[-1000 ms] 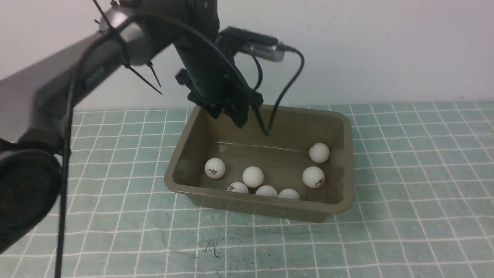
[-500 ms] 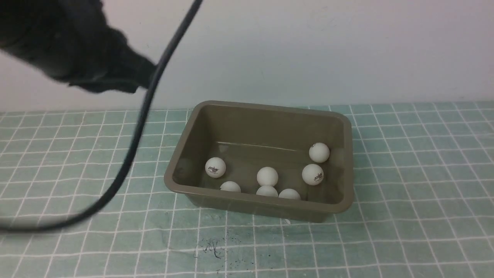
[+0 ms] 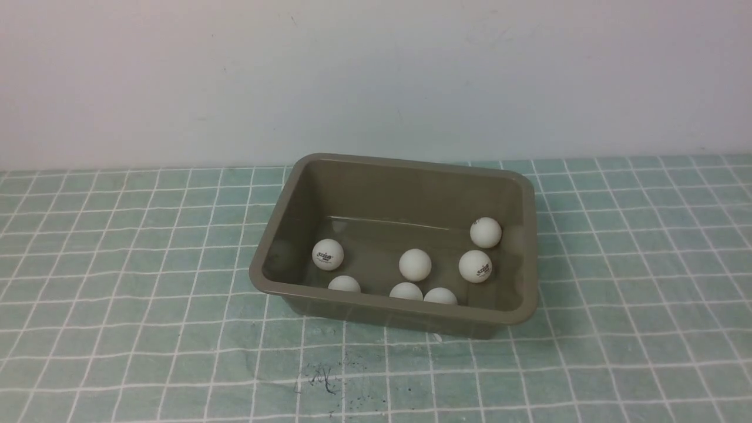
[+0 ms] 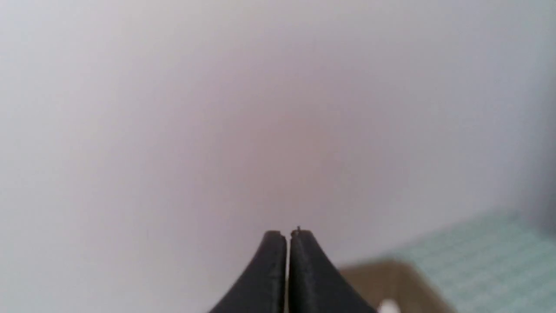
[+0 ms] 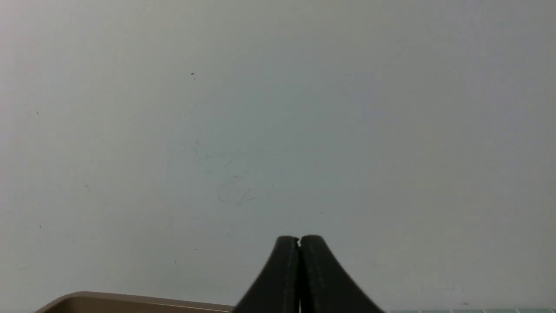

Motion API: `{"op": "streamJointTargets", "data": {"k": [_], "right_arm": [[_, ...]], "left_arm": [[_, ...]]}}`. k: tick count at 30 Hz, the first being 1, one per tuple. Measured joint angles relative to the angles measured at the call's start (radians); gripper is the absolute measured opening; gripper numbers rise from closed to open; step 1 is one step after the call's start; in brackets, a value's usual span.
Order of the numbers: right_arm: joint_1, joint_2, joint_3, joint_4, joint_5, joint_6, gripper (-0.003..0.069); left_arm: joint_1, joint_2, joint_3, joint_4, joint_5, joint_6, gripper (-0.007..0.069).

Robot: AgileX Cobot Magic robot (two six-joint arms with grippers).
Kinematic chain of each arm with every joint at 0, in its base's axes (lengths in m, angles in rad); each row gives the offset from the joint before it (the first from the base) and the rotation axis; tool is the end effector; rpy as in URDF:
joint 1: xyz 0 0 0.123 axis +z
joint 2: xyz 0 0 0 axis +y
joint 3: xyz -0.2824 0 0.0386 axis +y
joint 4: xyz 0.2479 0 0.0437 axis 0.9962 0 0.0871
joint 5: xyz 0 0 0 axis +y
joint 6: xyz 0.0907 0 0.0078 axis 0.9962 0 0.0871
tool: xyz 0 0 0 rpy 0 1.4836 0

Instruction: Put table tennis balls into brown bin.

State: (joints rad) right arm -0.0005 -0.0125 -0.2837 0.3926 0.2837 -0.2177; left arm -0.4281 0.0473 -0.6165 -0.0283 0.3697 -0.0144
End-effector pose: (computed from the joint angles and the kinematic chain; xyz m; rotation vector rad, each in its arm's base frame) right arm 0.0314 0.0098 0.2830 0.0292 1.4543 0.2088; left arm -0.0073 0.0023 0.3710 0.2579 1.2688 -0.4087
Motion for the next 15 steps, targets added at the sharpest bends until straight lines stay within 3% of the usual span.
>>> {"op": "streamJointTargets", "data": {"k": [5,15], "right_arm": [[0.0,-0.001,0.001,0.0,0.006,-0.001,-0.0015],[0.0,-0.001,0.001,0.0,0.01,-0.001,-0.0015]], "left_arm": [[0.0,-0.069,0.055,0.062,0.014,-0.044,-0.0005],[0.0,-0.046,0.065,0.07,0.037,-0.073,-0.0005]]}}
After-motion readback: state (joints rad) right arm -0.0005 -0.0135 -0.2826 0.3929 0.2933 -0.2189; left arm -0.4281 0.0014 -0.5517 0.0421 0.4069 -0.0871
